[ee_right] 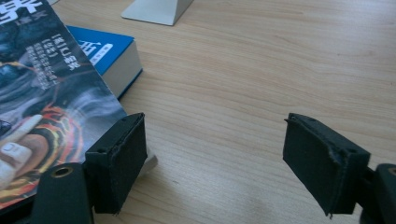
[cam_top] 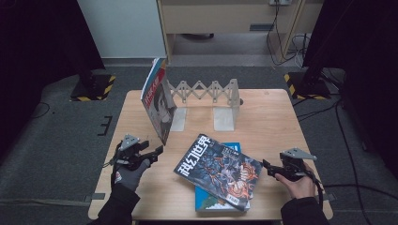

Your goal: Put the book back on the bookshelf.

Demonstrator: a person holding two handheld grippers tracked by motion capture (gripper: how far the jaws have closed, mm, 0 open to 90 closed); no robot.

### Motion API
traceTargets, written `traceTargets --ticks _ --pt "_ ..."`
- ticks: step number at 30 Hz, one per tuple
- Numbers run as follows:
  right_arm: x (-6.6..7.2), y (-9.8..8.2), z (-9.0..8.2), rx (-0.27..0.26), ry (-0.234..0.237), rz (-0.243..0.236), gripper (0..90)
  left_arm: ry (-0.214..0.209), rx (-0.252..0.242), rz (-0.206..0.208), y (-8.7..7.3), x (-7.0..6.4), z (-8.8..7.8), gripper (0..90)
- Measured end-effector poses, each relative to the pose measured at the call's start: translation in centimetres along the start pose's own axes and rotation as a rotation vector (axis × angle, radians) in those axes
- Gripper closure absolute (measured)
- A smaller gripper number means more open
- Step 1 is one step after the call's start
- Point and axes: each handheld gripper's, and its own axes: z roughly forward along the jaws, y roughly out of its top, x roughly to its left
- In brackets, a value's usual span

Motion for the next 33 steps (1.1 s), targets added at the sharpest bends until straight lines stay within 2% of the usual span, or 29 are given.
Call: traceTargets --ticks 5,7,11,14,15,17,18,24,25,33 --pt "0.5 0.4 -0.4 -0.021 -0.005 -0.013 22.2 -0.064 0.031 -0.012 -0.7 -0.6 0.8 29.4" --pt "0.6 0.7 -0.7 -0.039 -0.016 -0.011 22.2 -0.081 0.053 0.0 -1.0 -1.1 1.3 29.3" --pt "0.5 1.1 -1.1 -0.077 -0.024 -0.006 21.3 -0.102 0.067 0.019 -1.3 -1.6 1.7 28.9" --pt "0.7 1.2 -1.1 -0.076 -0.009 -0.005 21.2 -0.112 0.082 0.033 -1.5 -2.2 2.1 28.4" --pt "1.0 1.2 -0.9 -0.076 0.014 -0.009 21.2 -0.118 0.09 0.032 -1.6 -2.3 2.3 28.4" --pt "1.2 1.2 -0.8 -0.076 0.028 -0.011 21.2 -0.137 0.104 0.026 -1.9 -2.7 2.7 28.3" --pt "2.0 1.1 -0.5 -0.066 0.064 -0.012 21.2 -0.142 0.117 0.026 -2.0 -2.9 2.9 28.2" --pt "3.6 1.0 0.1 -0.039 0.118 -0.043 21.1 -0.167 0.166 0.058 -2.5 -3.8 3.9 27.9" --pt "4.1 0.8 0.3 -0.026 0.15 -0.048 21.2 -0.175 0.171 0.055 -2.6 -3.8 4.0 27.5" --pt "5.1 0.5 0.8 -0.006 0.189 -0.05 20.8 -0.209 0.224 0.03 -3.3 -4.1 5.1 26.0"
